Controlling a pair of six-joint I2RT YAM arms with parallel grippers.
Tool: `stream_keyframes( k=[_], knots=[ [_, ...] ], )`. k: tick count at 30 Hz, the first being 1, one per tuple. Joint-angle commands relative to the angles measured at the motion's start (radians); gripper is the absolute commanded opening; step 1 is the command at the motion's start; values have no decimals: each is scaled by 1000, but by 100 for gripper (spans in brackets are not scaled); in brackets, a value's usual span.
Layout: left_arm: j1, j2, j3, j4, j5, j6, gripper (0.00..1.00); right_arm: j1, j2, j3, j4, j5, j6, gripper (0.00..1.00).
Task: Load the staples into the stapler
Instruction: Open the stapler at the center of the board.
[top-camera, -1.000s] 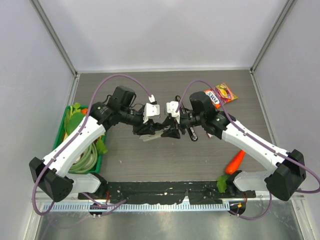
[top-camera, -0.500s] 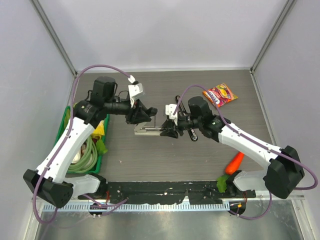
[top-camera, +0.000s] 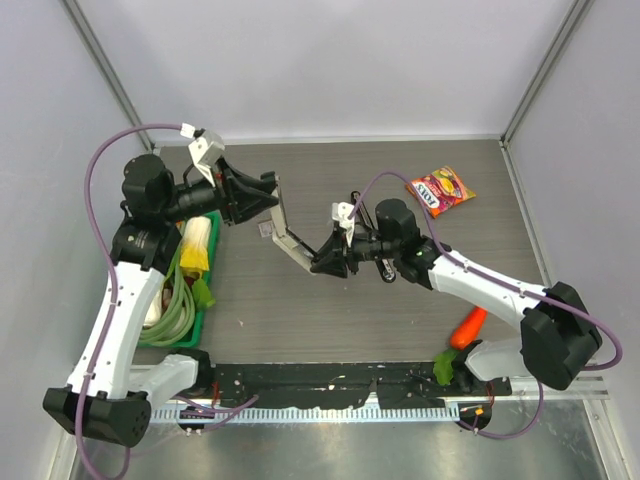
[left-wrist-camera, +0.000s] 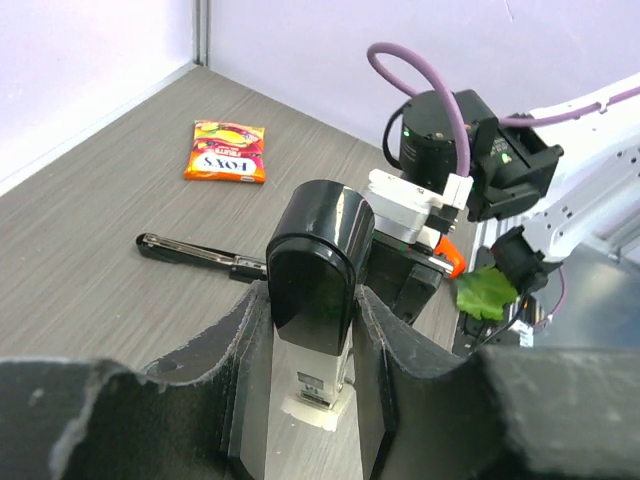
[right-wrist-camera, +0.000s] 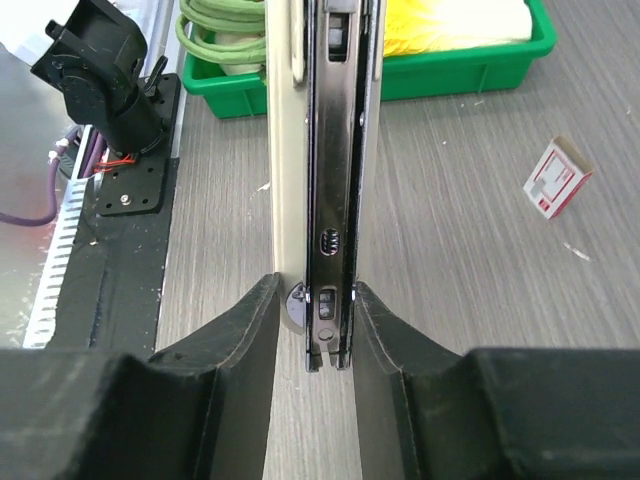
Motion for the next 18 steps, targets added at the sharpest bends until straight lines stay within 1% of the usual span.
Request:
stream_keyframes(
  k=[1,3,4,6,7,10,13,15,18],
  knots=[
    [75,-2,-97,532,-66,-313,0,12,-26,-44,49,-30,85,15],
    [87,5,-149,604,-65,-355,0,11,-44,-39,28,-30,64,22],
    [89,6,-160,639,-66,-365,0,11,-70,-28,14,-31,50,32],
    [89,11,-181,642,-59,-366,0,6,-98,-15,-29,-34,12,40],
    [89,11,-188,650,-53,-366,0,3,-111,2,-40,-42,6,46],
    [89,14,-209,654,-31,-363,0,-14,-150,33,-69,-54,1,53],
    [86,14,-229,670,-10,-365,0,-20,-164,51,-78,-54,16,57],
    [81,9,-247,676,-5,-363,0,-26,-165,53,-40,-53,50,58],
    [69,8,-273,676,-3,-348,0,-38,-156,65,24,-54,143,60]
  ],
)
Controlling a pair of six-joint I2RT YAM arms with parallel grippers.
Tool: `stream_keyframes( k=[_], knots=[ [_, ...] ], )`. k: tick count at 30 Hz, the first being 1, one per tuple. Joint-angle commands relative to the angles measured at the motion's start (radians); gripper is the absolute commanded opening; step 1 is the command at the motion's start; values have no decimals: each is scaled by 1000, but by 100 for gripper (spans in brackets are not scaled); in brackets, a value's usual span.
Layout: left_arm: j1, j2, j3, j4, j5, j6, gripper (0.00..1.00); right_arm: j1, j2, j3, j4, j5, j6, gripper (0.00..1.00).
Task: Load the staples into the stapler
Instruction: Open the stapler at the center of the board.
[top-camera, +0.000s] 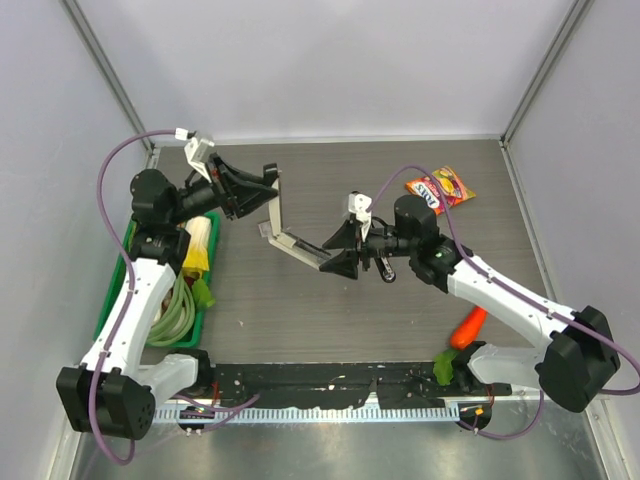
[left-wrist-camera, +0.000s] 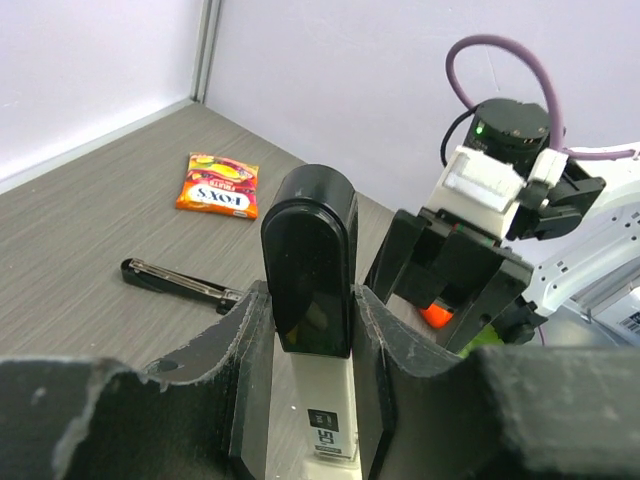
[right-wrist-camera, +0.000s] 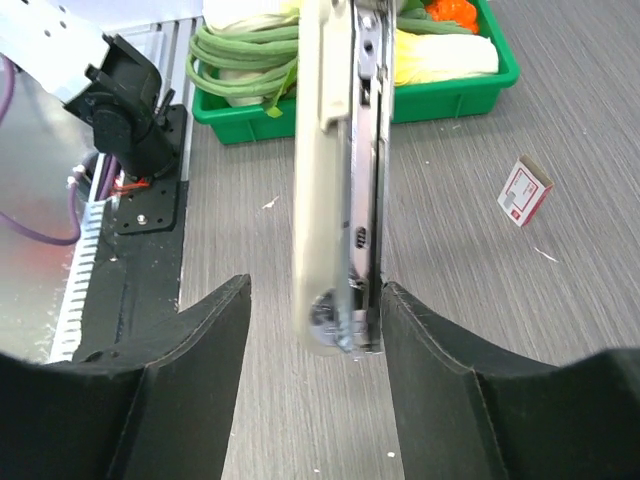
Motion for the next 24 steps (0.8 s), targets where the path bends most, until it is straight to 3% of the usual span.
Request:
stream_keyframes(
  k=[1,18,24],
  knots=[
    [-7,-21,-32,117,-27,35,0,-16,-20,58,117,-51,148,60],
    [-73,-4,-34,61,11,66,0,-30,207,85,614,-175,613,69],
    [-85,3,-37,61,9,64,0,-6,239,94,593,-177,558,70]
  ],
)
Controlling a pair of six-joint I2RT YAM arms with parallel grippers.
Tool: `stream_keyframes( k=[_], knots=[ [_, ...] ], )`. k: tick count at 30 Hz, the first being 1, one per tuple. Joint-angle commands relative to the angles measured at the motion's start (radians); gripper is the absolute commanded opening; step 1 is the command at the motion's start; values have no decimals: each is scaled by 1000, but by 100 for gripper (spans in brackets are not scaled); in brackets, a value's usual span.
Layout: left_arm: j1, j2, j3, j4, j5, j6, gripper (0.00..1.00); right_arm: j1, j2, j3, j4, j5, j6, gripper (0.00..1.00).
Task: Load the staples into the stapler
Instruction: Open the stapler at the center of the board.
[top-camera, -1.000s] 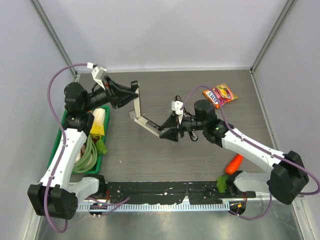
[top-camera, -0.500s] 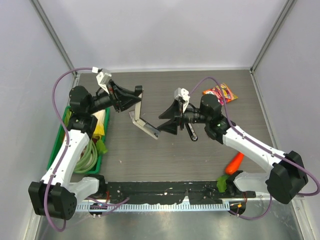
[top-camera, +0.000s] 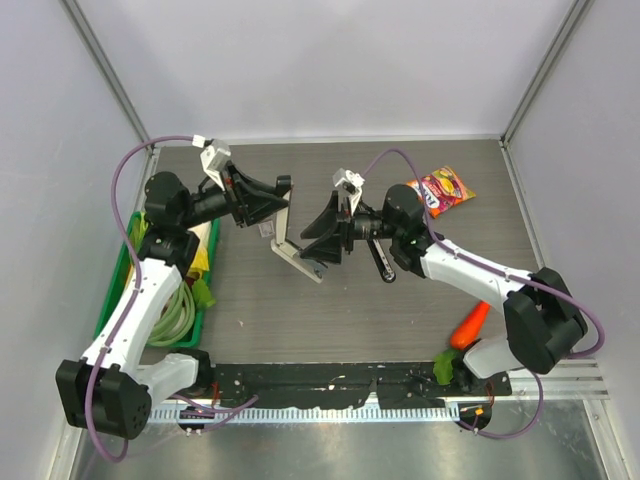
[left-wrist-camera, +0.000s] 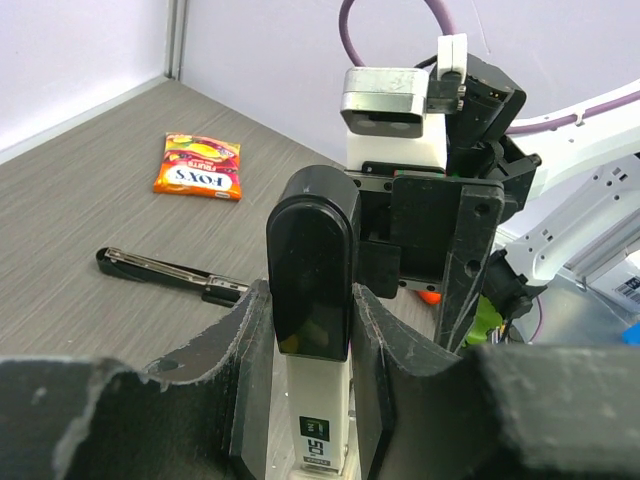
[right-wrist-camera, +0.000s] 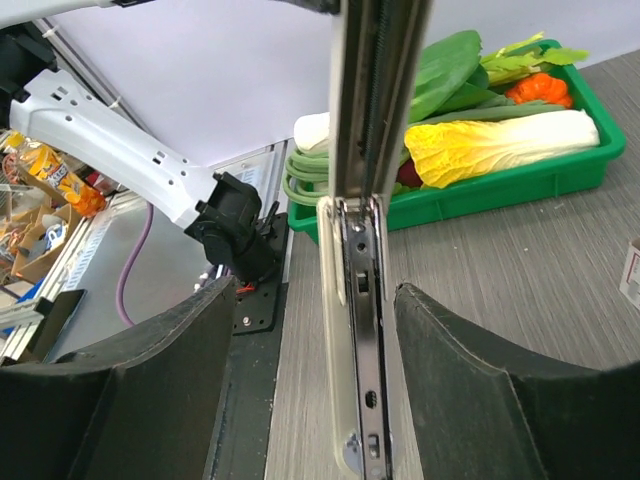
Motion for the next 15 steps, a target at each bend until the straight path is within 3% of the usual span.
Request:
stream_keyframes(
  k=[1,6,11,15],
  knots=[
    [-13,0,14,61,10,-1,0,27,7,56,52,-23,-22,70],
    [-19,3,5,65,2,-3,0,51,36,77,3,-32,-69,70],
    [-19,2,3,72,4,-12,0,91,52,120,-204,13,-248,70],
    [-21,-1,-3,83,5,-20,0,104,61,129,-232,20,-267,66]
  ],
)
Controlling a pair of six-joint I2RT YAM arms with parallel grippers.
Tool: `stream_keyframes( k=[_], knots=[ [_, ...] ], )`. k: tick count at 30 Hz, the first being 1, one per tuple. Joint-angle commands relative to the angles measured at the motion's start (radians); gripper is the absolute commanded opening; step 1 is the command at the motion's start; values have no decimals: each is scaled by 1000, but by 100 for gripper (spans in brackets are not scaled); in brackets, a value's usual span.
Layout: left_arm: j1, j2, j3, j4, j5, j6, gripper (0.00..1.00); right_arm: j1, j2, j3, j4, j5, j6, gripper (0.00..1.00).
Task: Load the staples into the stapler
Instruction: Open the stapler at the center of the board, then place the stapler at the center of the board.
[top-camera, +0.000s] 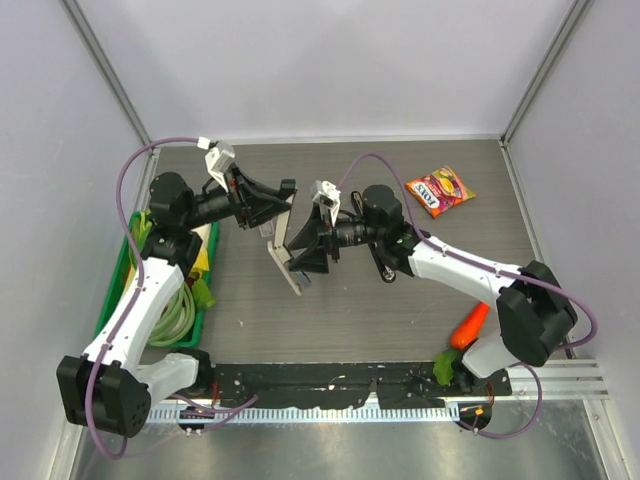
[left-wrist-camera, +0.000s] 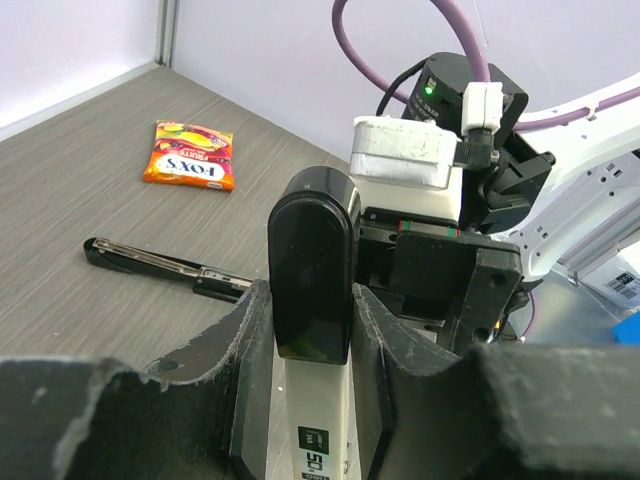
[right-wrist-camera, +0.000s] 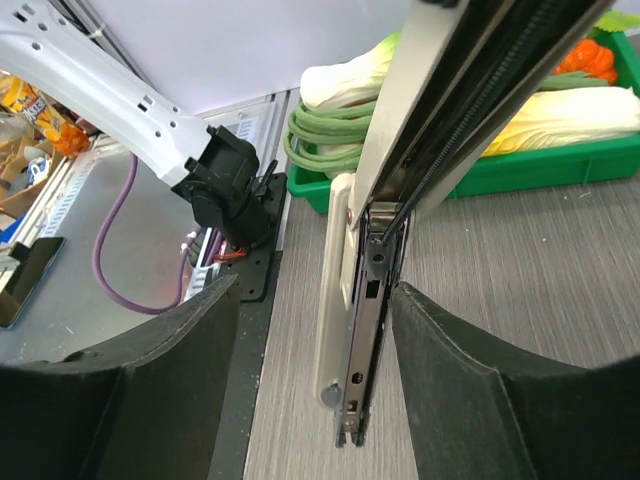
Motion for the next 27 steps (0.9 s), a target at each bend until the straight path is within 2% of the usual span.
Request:
stream_keyframes(
  k=[1,13,16,24,26,27],
  knots=[
    [-5,-17,5,85,7,-20,0,16,8,47,-66,20,-81,64],
    [-7,-18,-6,97,16,-34,0,14,-15,85,-200,189,-219,69],
    [-5,-20,-10,103,16,-38,0,16,-5,102,-215,192,-244,68],
    [-8,-27,-33,122,19,-48,0,16,31,130,-178,123,-175,58],
    [-7,-26,-32,123,19,-48,0,16,43,141,-178,117,-163,50],
    [-8,-24,-32,125,21,-49,0,16,49,142,-178,108,-160,42]
  ],
)
